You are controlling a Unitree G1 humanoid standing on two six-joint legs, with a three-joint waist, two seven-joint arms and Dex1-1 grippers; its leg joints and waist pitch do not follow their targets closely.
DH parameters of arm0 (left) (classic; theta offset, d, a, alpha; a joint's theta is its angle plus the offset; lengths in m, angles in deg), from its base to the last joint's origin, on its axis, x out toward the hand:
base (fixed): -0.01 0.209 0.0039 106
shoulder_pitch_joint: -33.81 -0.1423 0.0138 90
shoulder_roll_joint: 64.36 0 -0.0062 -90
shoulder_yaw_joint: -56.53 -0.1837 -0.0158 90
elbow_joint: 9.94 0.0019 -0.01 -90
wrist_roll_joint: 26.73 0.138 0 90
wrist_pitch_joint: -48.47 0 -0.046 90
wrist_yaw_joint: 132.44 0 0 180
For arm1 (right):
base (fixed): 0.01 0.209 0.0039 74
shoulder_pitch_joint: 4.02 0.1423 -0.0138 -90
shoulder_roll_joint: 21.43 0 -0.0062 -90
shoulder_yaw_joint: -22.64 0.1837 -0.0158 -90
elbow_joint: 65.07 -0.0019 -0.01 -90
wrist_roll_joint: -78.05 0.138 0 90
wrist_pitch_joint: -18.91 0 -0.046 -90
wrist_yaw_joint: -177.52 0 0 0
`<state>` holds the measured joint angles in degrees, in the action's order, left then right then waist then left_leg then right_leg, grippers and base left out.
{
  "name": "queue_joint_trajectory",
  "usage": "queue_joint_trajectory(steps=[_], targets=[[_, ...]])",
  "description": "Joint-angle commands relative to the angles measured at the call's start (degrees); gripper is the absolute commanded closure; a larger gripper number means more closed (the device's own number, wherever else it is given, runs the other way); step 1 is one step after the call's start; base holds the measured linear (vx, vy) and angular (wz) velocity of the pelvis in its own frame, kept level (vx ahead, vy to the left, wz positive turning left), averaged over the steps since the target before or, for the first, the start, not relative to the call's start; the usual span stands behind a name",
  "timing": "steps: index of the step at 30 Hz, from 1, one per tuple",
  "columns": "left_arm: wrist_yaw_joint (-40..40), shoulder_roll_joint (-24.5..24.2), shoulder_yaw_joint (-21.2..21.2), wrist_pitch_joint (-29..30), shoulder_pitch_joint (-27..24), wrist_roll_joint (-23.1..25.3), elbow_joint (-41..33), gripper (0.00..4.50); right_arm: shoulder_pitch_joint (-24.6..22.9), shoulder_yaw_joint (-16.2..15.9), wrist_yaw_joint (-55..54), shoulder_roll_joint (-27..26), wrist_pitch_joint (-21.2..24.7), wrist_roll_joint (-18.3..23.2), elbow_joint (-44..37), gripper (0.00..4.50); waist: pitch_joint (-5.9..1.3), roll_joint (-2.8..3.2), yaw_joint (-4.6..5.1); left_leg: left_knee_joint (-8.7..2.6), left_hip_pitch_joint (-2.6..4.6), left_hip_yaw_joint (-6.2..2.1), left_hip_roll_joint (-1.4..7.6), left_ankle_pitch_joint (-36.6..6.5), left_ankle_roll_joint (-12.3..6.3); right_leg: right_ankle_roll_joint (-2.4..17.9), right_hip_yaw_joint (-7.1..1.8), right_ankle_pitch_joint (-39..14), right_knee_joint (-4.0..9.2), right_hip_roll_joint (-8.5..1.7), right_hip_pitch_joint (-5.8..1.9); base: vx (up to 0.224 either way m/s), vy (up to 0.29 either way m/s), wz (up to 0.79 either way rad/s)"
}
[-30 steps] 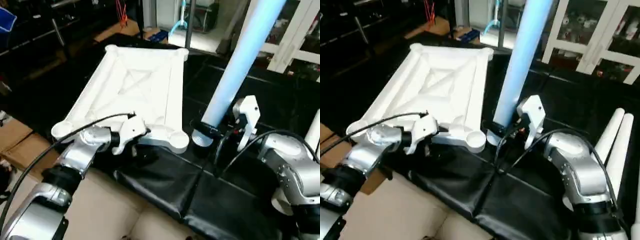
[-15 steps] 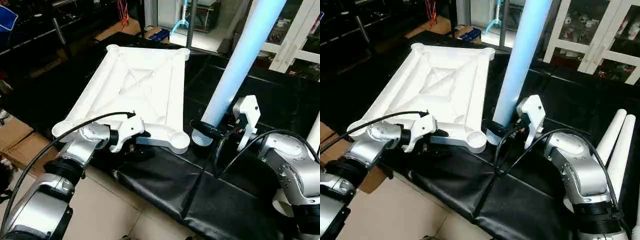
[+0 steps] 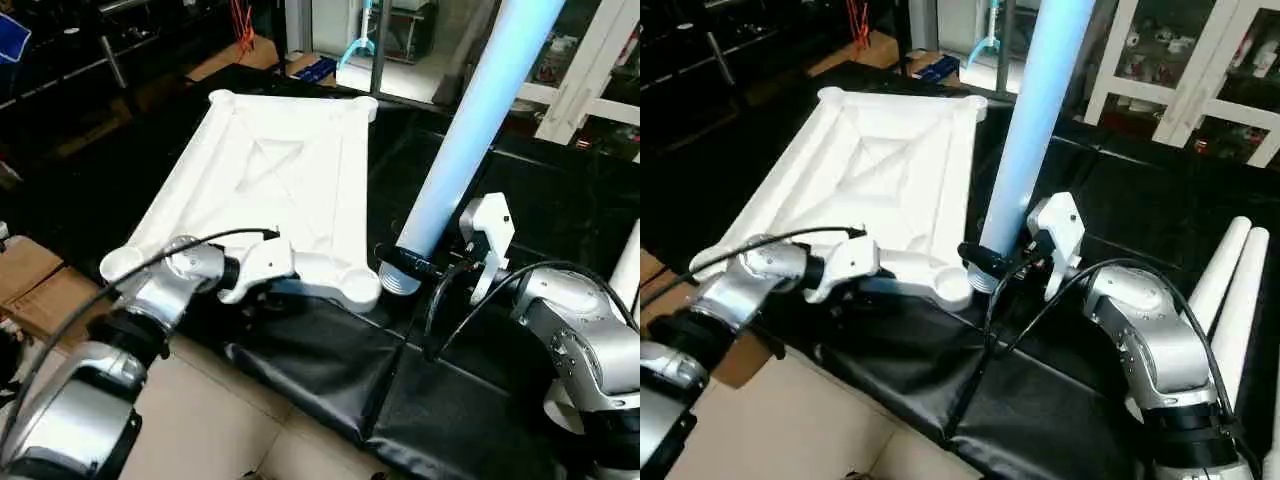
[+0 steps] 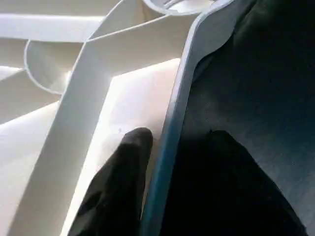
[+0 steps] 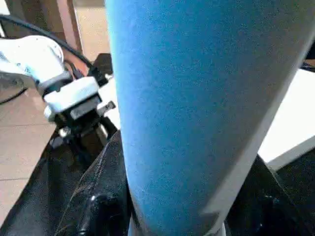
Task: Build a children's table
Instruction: Pick table leg
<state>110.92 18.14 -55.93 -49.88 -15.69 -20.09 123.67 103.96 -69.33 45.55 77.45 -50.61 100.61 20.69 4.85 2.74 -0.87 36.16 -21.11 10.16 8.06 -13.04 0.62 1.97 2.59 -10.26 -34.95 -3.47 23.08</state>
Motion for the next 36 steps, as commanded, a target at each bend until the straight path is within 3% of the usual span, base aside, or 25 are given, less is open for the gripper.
queue_joint_trajectory(steps=[1,2,6,10,11,15,21,24,26,30,34,36], targets=[[1.16,1.00,-2.04,0.97,-1.79,0.85,-1.00,2.82,0.96,-0.50,0.22,-0.46,-1.36,-0.45,-0.19,2.62,-4.63,-0.06,-0.37,-4.72,0.62,-2.03,5.30,-4.27,-4.66,16.90,-3.13,-2.92,3.30,-5.96,-3.36,0.000,0.000,0.00],[0.74,1.33,-2.21,1.22,-2.12,1.07,-1.50,3.07,1.10,-0.57,0.05,-0.70,-1.58,-0.54,0.00,2.62,-4.60,-0.06,-0.53,-4.77,0.64,-2.03,5.36,-4.73,-4.46,16.95,-3.13,-3.30,3.37,-5.98,-3.34,0.000,0.000,0.00],[-0.34,2.48,-1.92,4.11,-4.39,0.17,-5.77,3.22,1.09,-0.56,-0.70,-1.52,-1.97,-0.44,0.09,2.62,-4.70,-0.14,-1.21,-4.83,0.93,-1.94,5.50,-5.45,-3.62,16.43,-3.23,-4.76,3.38,-6.00,-3.20,0.000,0.000,0.00],[-1.24,2.50,-2.71,7.43,-8.52,0.46,-12.23,3.56,0.35,-0.96,-0.62,-1.72,-1.86,-0.28,-0.50,2.62,-4.88,0.21,-1.77,-4.87,0.89,-1.98,5.60,-4.63,-3.53,15.95,-3.16,-4.21,3.21,-5.89,-3.13,0.000,0.000,0.00],[-1.72,2.41,-2.86,8.82,-10.12,0.93,-14.49,3.59,0.22,-0.93,-0.45,-1.74,-1.65,-0.12,-0.56,2.62,-4.88,0.40,-1.78,-4.90,0.78,-2.02,5.58,-4.70,-3.53,15.70,-3.09,-4.09,3.22,-5.86,-3.18,0.000,0.000,0.00],[-3.29,1.38,-3.56,10.35,-12.62,3.44,-17.09,3.70,-0.27,-0.87,-0.27,-1.93,-1.72,-0.02,-0.17,2.62,-4.90,0.22,-1.80,-4.87,0.59,-1.99,5.29,-5.87,-3.67,14.59,-3.13,-7.03,3.61,-5.91,-3.31,0.000,0.000,0.00],[-6.29,0.47,-4.40,9.70,-12.64,6.92,-18.00,3.72,-0.11,-1.04,-0.12,-2.33,-2.21,-0.22,0.39,2.62,-4.93,0.41,-1.44,-5.02,0.52,-2.19,5.12,-7.15,-3.31,12.08,-3.05,-12.57,4.22,-5.63,-3.06,0.000,0.000,0.00],[-6.29,0.62,-3.67,10.19,-11.21,6.51,-18.30,3.06,0.31,-0.98,-0.21,-2.48,-2.64,-0.42,1.04,2.62,-4.98,0.42,-1.32,-4.98,0.50,-2.16,5.03,-7.27,-3.32,11.78,-3.08,-12.95,4.27,-5.70,-3.01,0.000,0.000,0.00],[-5.63,0.98,-2.33,11.59,-10.00,4.80,-19.02,3.10,0.35,-0.86,-0.28,-2.57,-2.68,-0.35,1.03,2.62,-5.03,0.49,-1.17,-4.96,0.38,-2.16,4.95,-6.88,-3.25,12.12,-3.00,-12.12,4.16,-5.64,-3.04,0.000,0.000,0.00],[-3.79,0.66,-0.48,13.95,-8.68,2.28,-21.47,2.68,-0.53,-1.16,-0.19,-2.55,-2.49,-0.32,0.00,2.62,-5.06,0.71,-1.19,-4.86,0.41,-2.14,4.89,-6.44,-3.69,12.36,-2.97,-11.60,4.16,-5.59,-2.90,0.000,0.000,0.00],[-2.38,-0.70,-0.93,14.14,-7.86,3.07,-22.17,2.34,-1.57,-1.17,0.03,-2.12,-2.21,-0.37,-1.00,2.62,-5.11,1.15,-1.23,-4.91,0.33,-2.30,5.03,-5.64,-4.23,12.96,-2.85,-8.45,3.89,-5.50,-2.92,0.000,0.000,0.00],[-2.74,-0.96,-0.87,13.56,-7.44,3.41,-21.59,2.12,-1.74,-1.20,0.00,-2.06,-2.15,-0.41,-1.17,2.62,-5.16,1.10,-1.18,-4.86,0.34,-2.26,5.00,-5.41,-4.59,13.34,-2.84,-6.83,3.75,-5.51,-2.96,0.000,0.000,0.00]])
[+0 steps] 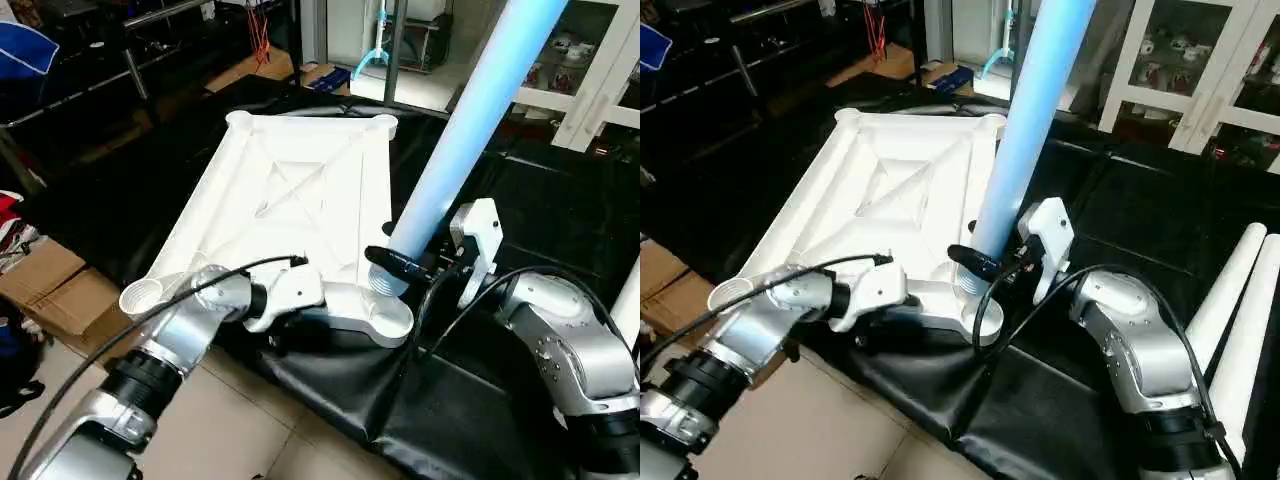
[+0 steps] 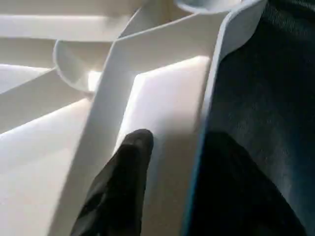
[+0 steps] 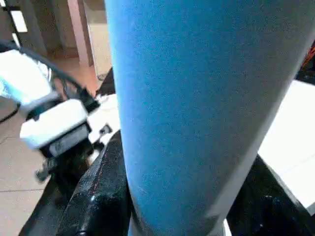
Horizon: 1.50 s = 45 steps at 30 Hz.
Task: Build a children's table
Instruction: Pick table leg
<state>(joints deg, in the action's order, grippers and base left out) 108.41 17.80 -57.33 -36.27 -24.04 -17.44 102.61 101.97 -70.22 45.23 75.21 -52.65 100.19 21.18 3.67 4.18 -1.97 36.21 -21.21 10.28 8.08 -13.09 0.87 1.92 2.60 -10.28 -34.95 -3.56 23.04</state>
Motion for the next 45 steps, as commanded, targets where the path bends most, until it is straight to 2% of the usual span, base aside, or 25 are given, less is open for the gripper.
queue_joint_trajectory(steps=[1,2,4,6,7,8,9,11,12,13,14,15,16,18,19,20,22,24,25,26,29,35,37,42,45], targets=[[0.26,-0.97,0.16,0.25,1.10,0.92,-0.13,2.12,-0.39,-0.30,0.29,0.29,-0.38,0.02,-1.82,2.62,-3.85,0.04,-0.08,-4.96,0.44,-2.42,4.98,-5.79,-4.75,13.49,-2.82,-6.99,3.77,-5.41,-2.86,0.000,0.000,0.00],[0.20,-1.11,-0.05,0.20,1.23,1.23,0.33,2.12,-0.75,-0.40,0.19,0.28,-0.46,-0.06,-1.99,2.62,-3.73,0.29,0.00,-5.04,0.54,-2.41,5.01,-6.96,-4.45,13.47,-2.81,-7.70,3.97,-5.37,-2.80,0.000,0.000,0.00],[1.10,-1.73,-0.95,0.14,1.55,1.75,0.86,2.12,-1.32,-0.59,-0.19,0.28,-0.21,-0.19,-2.71,2.62,-3.59,0.12,0.10,-5.19,0.56,-2.43,4.99,-8.28,-3.91,13.25,-2.87,-9.05,4.18,-5.39,-2.91,0.000,0.000,0.00],[1.32,-1.92,-1.29,0.12,1.65,1.98,0.95,2.12,-1.59,-0.54,-0.48,0.22,0.17,-0.06,-3.26,2.62,-3.53,0.14,0.08,-5.21,0.54,-2.41,4.95,-8.45,-3.68,13.14,-2.92,-9.51,4.21,-5.41,-2.92,0.000,0.000,0.00],[1.49,-1.91,-1.30,0.10,1.94,2.00,1.39,2.12,-1.69,-0.51,-0.81,0.13,0.51,0.06,-3.77,2.62,-3.43,0.48,0.08,-5.24,0.59,-2.45,5.01,-8.69,-3.44,13.09,-2.96,-9.80,4.23,-5.47,-2.86,0.000,0.000,0.00],[1.60,-1.81,-1.28,0.13,2.22,1.94,1.89,2.12,-1.86,-0.45,-1.07,0.06,0.73,0.15,-4.17,2.62,-3.33,0.36,0.18,-5.38,0.61,-2.46,5.05,-9.26,-3.21,12.97,-2.93,-10.32,4.32,-5.36,-2.84,0.000,0.000,0.00],[1.68,-1.69,-1.31,0.16,2.31,1.89,2.23,2.12,-2.17,-0.38,-1.22,0.07,0.75,0.17,-4.51,2.62,-3.34,0.50,0.21,-5.37,0.59,-2.51,5.00,-9.25,-3.02,12.97,-2.94,-10.21,4.27,-5.39,-2.89,0.000,0.000,0.00],[1.66,-1.65,-1.35,0.19,2.26,1.87,2.22,2.29,-2.37,-0.33,-1.23,0.11,0.71,0.19,-4.64,2.62,-3.37,0.47,0.26,-5.30,0.51,-2.49,4.99,-8.73,-3.18,13.23,-2.97,-9.35,4.19,-5.45,-2.94,0.000,0.000,0.00],[1.44,-1.54,-1.40,-0.04,2.36,1.98,2.61,2.29,-2.46,-0.27,-1.30,0.13,0.67,0.17,-4.67,2.62,-3.31,0.68,0.26,-5.28,0.47,-2.49,4.95,-8.65,-3.32,13.30,-2.98,-9.29,4.22,-5.50,-2.92,0.000,0.000,0.00],[1.44,-1.54,-1.40,-0.04,2.36,1.98,2.61,2.29,-2.46,-0.27,-1.30,0.13,0.67,0.17,-4.67,2.62,-3.26,0.60,0.31,-5.30,0.48,-2.46,4.96,-8.82,-3.37,13.26,-2.96,-9.50,4.30,-5.44,-2.87,0.000,0.000,0.00],[1.63,-1.49,-1.48,0.04,2.30,1.91,2.63,2.58,-2.48,-0.10,-1.53,0.13,0.74,0.18,-4.80,2.62,-3.25,0.58,0.33,-5.33,0.47,-2.49,4.96,-9.08,-3.33,13.21,-2.97,-9.92,4.31,-5.47,-2.94,0.000,0.000,0.00],[1.63,-1.49,-1.48,0.04,2.30,1.91,2.63,2.58,-2.48,-0.10,-1.53,0.13,0.74,0.18,-4.80,2.62,-3.21,0.56,0.34,-5.34,0.49,-2.47,4.96,-9.18,-3.35,13.12,-2.97,-10.31,4.38,-5.44,-2.88,0.000,0.000,0.00],[2.10,-1.35,-1.41,0.41,2.15,1.37,2.49,2.64,-2.28,0.14,-1.72,0.00,1.06,0.49,-4.88,2.62,-3.15,0.19,0.39,-5.39,0.46,-2.44,5.00,-9.27,-3.37,13.07,-3.01,-10.62,4.48,-5.48,-2.90,0.000,0.000,0.00],[2.52,-1.25,-1.59,1.00,1.41,1.02,1.99,2.69,-2.12,-0.13,-1.61,-0.06,1.32,0.49,-4.68,2.62,-3.06,0.03,0.34,-5.49,0.55,-2.45,5.09,-9.41,-3.35,12.94,-3.04,-11.69,4.50,-5.49,-2.77,0.000,0.000,0.00],[2.50,-1.27,-1.74,1.15,0.97,1.08,1.81,2.76,-2.10,-0.51,-1.39,-0.01,1.43,0.33,-4.53,2.62,-2.99,0.21,0.34,-5.48,0.54,-2.45,5.07,-9.38,-3.33,12.95,-3.05,-11.97,4.50,-5.51,-2.73,0.000,0.000,0.00],[2.50,-1.27,-1.74,1.15,0.97,1.08,1.81,3.01,-2.10,-0.51,-1.39,-0.01,1.43,0.33,-4.53,2.62,-2.97,0.06,0.35,-5.51,0.48,-2.46,5.09,-9.31,-3.44,12.81,-3.08,-12.16,4.51,-5.54,-2.73,0.000,0.000,0.00],[2.18,-1.28,-1.86,1.27,0.02,1.14,1.18,3.08,-1.94,-1.06,-1.02,-0.01,2.38,0.79,-4.54,2.62,-2.89,-0.33,0.36,-5.57,0.43,-2.46,5.10,-9.29,-3.56,12.66,-3.10,-12.60,4.53,-5.58,-2.72,0.000,0.000,0.00],[2.13,-1.27,-1.85,1.42,-0.29,1.06,0.78,3.12,-1.81,-1.04,-0.87,-0.01,2.83,1.18,-4.57,2.62,-2.86,-0.19,0.29,-5.60,0.48,-2.46,5.18,-8.97,-3.76,12.49,-3.14,-13.16,4.61,-5.67,-2.66,0.000,0.000,0.00],[1.44,-1.19,-1.67,0.73,-0.35,1.14,1.09,3.32,-1.10,-0.88,-0.62,-0.23,3.57,1.87,-3.71,2.62,-2.78,-0.49,0.33,-5.61,0.45,-2.38,5.14,-8.93,-3.85,12.40,-3.15,-13.29,4.68,-5.59,-2.58,0.000,0.000,0.00],[1.37,-1.17,-1.64,0.69,-0.34,1.14,1.14,3.41,-1.06,-0.90,-0.62,-0.24,3.55,1.84,-3.63,2.62,-2.81,-0.33,0.31,-5.62,0.47,-2.41,5.11,-8.81,-3.89,12.29,-3.14,-13.55,4.64,-5.59,-2.58,0.000,0.000,0.00],[-0.05,-0.28,-0.27,-0.29,-0.21,0.35,2.40,3.53,0.14,-1.42,-0.32,-0.54,3.20,1.38,-2.22,2.62,-2.73,-0.50,0.26,-5.63,0.53,-2.32,5.08,-8.53,-3.98,12.09,-3.16,-14.17,4.71,-5.58,-2.41,0.000,0.000,0.00],[0.11,0.10,-0.20,-0.52,-0.76,-0.03,2.53,3.98,0.97,-1.90,0.38,-0.42,2.21,0.45,-0.98,2.62,-2.64,-0.52,0.38,-5.81,0.48,-2.40,5.14,-9.20,-3.50,11.59,-3.17,-15.10,4.81,-5.58,-2.39,0.000,0.000,0.00],[0.42,0.36,-0.35,-0.82,-1.35,-0.53,1.95,4.08,1.26,-1.91,0.95,-0.01,2.13,0.40,-0.68,2.62,-2.70,-0.78,0.50,-5.79,0.30,-2.41,5.12,-8.59,-3.72,11.78,-3.19,-14.30,4.72,-5.70,-2.60,0.000,0.000,0.00],[0.50,0.42,-0.40,-1.25,-1.87,-0.97,1.60,4.29,1.32,-2.06,2.40,1.43,2.12,0.29,-0.39,2.62,-2.91,-0.78,0.52,-5.47,0.29,-2.21,5.03,-5.32,-5.61,12.60,-3.13,-10.25,4.45,-5.62,-2.71,0.000,0.000,0.00],[0.24,0.69,0.48,-1.88,-2.28,-1.95,1.28,4.38,1.34,-1.82,2.75,2.22,1.89,0.09,0.04,2.62,-2.77,-0.71,0.51,-5.51,0.33,-2.18,5.07,-5.83,-5.88,12.81,-3.10,-11.09,4.57,-5.66,-2.68,0.000,0.000,0.00]])
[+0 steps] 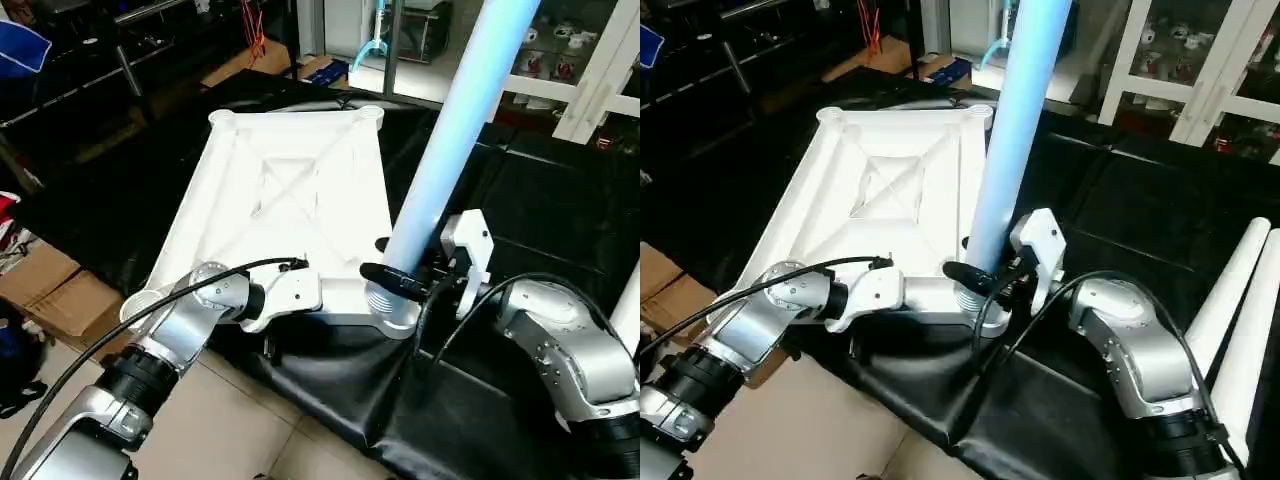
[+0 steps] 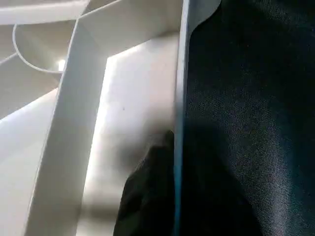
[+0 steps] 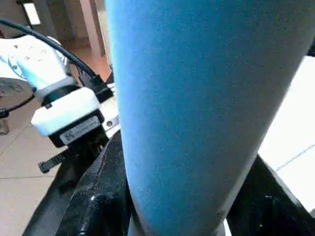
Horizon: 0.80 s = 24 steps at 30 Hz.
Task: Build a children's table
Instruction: Pick table leg
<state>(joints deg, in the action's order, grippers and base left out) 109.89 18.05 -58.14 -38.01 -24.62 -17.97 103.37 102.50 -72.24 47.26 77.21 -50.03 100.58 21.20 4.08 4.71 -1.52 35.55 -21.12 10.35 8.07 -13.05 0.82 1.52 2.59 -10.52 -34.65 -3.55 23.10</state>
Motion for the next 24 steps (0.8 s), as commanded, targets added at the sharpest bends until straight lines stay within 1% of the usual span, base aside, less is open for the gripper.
queue_joint_trajectory(steps=[1,3,7,9,11,12,13,14,15,16,17,19,20,22,23,24], targets=[[-1.06,0.42,1.42,-0.17,-1.88,-1.68,0.25,4.38,0.89,0.33,0.72,0.32,-0.85,-0.38,0.30,2.62,-3.16,-1.26,0.07,-4.88,0.28,-2.25,5.12,-6.05,-5.77,13.20,-3.10,-11.10,4.30,-5.65,-2.72,0.000,0.000,0.00],[-0.84,0.57,1.83,-0.47,-2.35,-2.33,-0.23,4.41,1.05,0.45,0.58,0.46,-1.12,-0.74,0.98,2.62,-3.06,-1.24,0.24,-4.99,0.24,-2.31,5.16,-6.70,-5.50,13.07,-3.08,-11.99,4.36,-5.58,-2.69,0.000,0.000,0.00],[-0.80,0.88,2.57,-1.11,-3.87,-3.57,-1.50,4.43,1.26,0.69,-0.01,0.31,-1.84,-1.43,2.70,2.62,-3.05,-1.22,0.62,-5.00,0.15,-2.30,5.15,-6.65,-5.51,13.38,-3.09,-11.43,4.38,-5.66,-2.78,0.000,0.000,0.00],[-0.54,0.67,2.35,-1.10,-4.55,-3.78,-2.20,4.44,1.29,0.71,-0.09,0.24,-2.00,-1.45,3.13,2.62,-3.08,-1.36,0.84,-4.99,0.16,-2.30,5.15,-6.31,-6.02,13.55,-3.06,-10.59,4.29,-5.62,-2.79,0.000,0.000,0.00],[-1.41,0.59,2.28,-1.68,-4.71,-3.29,-2.41,4.44,1.29,0.75,-0.16,0.25,-1.96,-1.30,3.14,2.62,-3.08,-1.31,1.00,-4.98,0.11,-2.32,5.13,-5.73,-6.58,13.58,-3.00,-9.96,4.24,-5.51,-2.81,0.000,0.000,0.00],[-1.68,0.70,2.40,-1.76,-4.70,-3.21,-2.42,4.10,1.28,0.77,-0.19,0.23,-1.96,-1.27,3.12,2.62,-3.09,-1.30,1.07,-4.96,0.16,-2.29,5.12,-5.75,-6.77,13.68,-2.99,-9.77,4.27,-5.53,-2.79,0.000,0.000,0.00],[-1.84,0.87,2.57,-1.78,-4.60,-3.07,-2.36,3.90,1.30,0.77,-0.21,0.18,-2.05,-1.29,3.15,2.62,-3.11,-1.17,1.04,-4.95,0.18,-2.30,5.14,-5.78,-6.79,13.69,-2.99,-9.76,4.27,-5.57,-2.82,0.000,0.000,0.00],[-1.86,0.94,2.63,-1.77,-4.53,-3.01,-2.31,3.74,1.32,0.77,-0.21,0.15,-2.09,-1.30,3.17,2.62,-3.14,-1.17,1.06,-4.94,0.20,-2.27,5.15,-5.85,-6.78,13.74,-2.98,-9.70,4.29,-5.53,-2.81,0.000,0.000,0.00],[-1.93,1.01,2.63,-1.82,-4.40,-2.72,-2.21,3.65,1.35,0.80,-0.27,0.05,-2.17,-1.28,3.18,2.62,-3.12,-0.93,0.97,-4.93,0.20,-2.30,5.18,-6.12,-6.55,13.93,-2.96,-9.84,4.24,-5.62,-2.81,0.000,0.000,0.00],[-2.28,1.09,2.57,-2.16,-4.19,-2.12,-1.95,3.51,1.39,0.80,-0.32,-0.08,-2.33,-1.34,3.27,2.62,-3.17,-1.02,1.05,-4.96,0.24,-2.26,5.20,-6.25,-6.50,13.97,-2.93,-9.70,4.30,-5.51,-2.77,0.000,0.000,0.00],[-3.16,1.24,2.46,-3.18,-3.65,-1.24,-1.07,3.51,1.43,0.76,-0.40,-0.23,-2.49,-1.42,3.34,2.62,-3.18,-0.95,0.92,-4.96,0.50,-2.22,5.31,-6.51,-6.42,14.18,-2.96,-9.48,4.38,-5.46,-2.57,0.000,0.000,0.00],[-3.42,1.38,2.47,-3.56,-3.29,-1.16,-0.53,3.51,1.36,0.68,-0.43,-0.28,-2.57,-1.45,3.28,2.62,-3.16,-1.07,0.83,-5.02,0.39,-2.22,5.31,-6.17,-6.41,14.29,-2.97,-8.51,4.22,-5.41,-2.67,0.000,0.000,0.00],[-3.77,1.51,2.64,-3.73,-3.15,-1.24,-0.37,3.51,1.29,0.64,-0.40,-0.23,-2.61,-1.44,3.22,2.62,-3.17,-0.99,0.84,-5.03,0.29,-2.28,5.30,-6.14,-6.39,14.28,-2.97,-8.25,4.18,-5.50,-2.78,0.000,0.000,0.00],[-4.10,1.75,2.93,-3.73,-3.12,-1.51,-0.35,3.51,1.12,0.61,-0.32,-0.11,-2.63,-1.40,3.07,2.62,-3.23,-1.01,0.81,-4.97,0.28,-2.27,5.28,-5.76,-6.42,14.42,-2.99,-7.41,4.06,-5.57,-2.86,0.000,0.000,0.00],[-3.73,1.84,3.03,-3.44,-3.20,-1.86,-0.45,3.30,1.03,0.62,-0.29,-0.02,-2.67,-1.43,3.04,2.62,-3.19,-1.03,0.78,-4.99,0.26,-2.26,5.30,-5.85,-6.45,14.49,-3.00,-7.50,4.10,-5.61,-2.85,0.000,0.000,0.00],[-3.54,1.81,3.02,-3.18,-3.40,-1.96,-0.67,3.19,0.89,0.62,-0.25,0.16,-2.82,-1.59,3.06,2.62,-3.14,-1.03,0.76,-5.00,0.27,-2.26,5.28,-6.19,-6.35,14.42,-3.00,-8.06,4.16,-5.59,-2.84,0.000,0.000,0.00]])
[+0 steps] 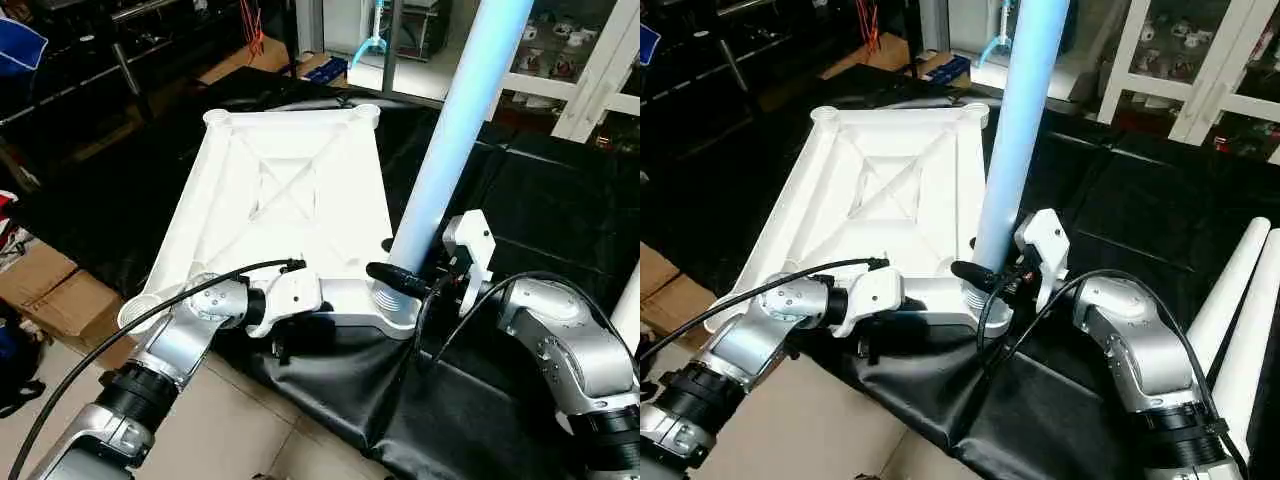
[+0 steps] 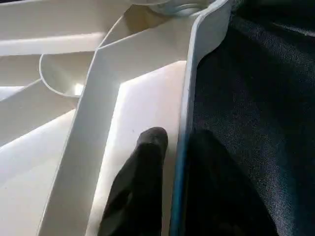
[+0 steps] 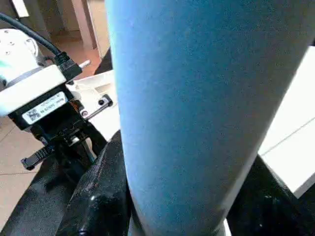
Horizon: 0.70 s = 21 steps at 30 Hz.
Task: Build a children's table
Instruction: Pick table leg
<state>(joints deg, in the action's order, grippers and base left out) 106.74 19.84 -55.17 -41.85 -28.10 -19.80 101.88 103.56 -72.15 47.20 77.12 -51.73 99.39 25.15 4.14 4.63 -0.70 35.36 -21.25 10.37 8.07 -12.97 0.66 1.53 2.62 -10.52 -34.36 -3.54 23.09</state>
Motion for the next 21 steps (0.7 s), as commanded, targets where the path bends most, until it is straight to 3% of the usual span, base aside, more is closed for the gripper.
queue_joint_trajectory(steps=[1,9,10,21], targets=[[-0.38,0.02,0.05,0.76,-0.09,-0.16,0.72,3.14,-0.25,0.57,-0.16,0.38,-1.22,-0.49,-0.83,2.62,-3.21,-0.96,-0.06,-4.82,0.45,-2.26,5.28,-6.44,-6.09,14.38,-3.04,-8.34,3.91,-5.61,-2.82,0.000,0.000,0.00],[-0.97,-0.49,-0.70,-0.38,-0.80,1.02,1.25,3.08,-0.20,0.75,-0.11,0.66,-1.21,-0.63,-0.90,2.62,-3.35,-1.14,-0.09,-4.71,0.40,-2.24,5.30,-5.70,-6.49,14.31,-3.03,-8.17,3.82,-5.64,-2.90,0.000,0.000,0.00],[-0.61,-0.65,-0.89,0.03,-0.76,1.12,1.45,3.37,-0.04,0.79,-0.06,0.71,-1.27,-0.67,-0.71,2.62,-3.38,-1.23,-0.09,-4.71,0.40,-2.24,5.28,-5.74,-6.40,14.23,-3.03,-8.57,3.81,-5.63,-2.92,0.000,0.000,0.00],[1.58,-1.92,-1.79,3.59,-0.72,1.59,1.29,4.19,0.51,0.58,0.35,0.77,-1.73,-1.07,0.34,2.62,-3.39,-1.22,0.20,-4.64,0.33,-2.28,5.21,-4.83,-6.77,14.40,-2.99,-7.76,3.68,-5.58,-2.94,0.000,0.000,0.00]])
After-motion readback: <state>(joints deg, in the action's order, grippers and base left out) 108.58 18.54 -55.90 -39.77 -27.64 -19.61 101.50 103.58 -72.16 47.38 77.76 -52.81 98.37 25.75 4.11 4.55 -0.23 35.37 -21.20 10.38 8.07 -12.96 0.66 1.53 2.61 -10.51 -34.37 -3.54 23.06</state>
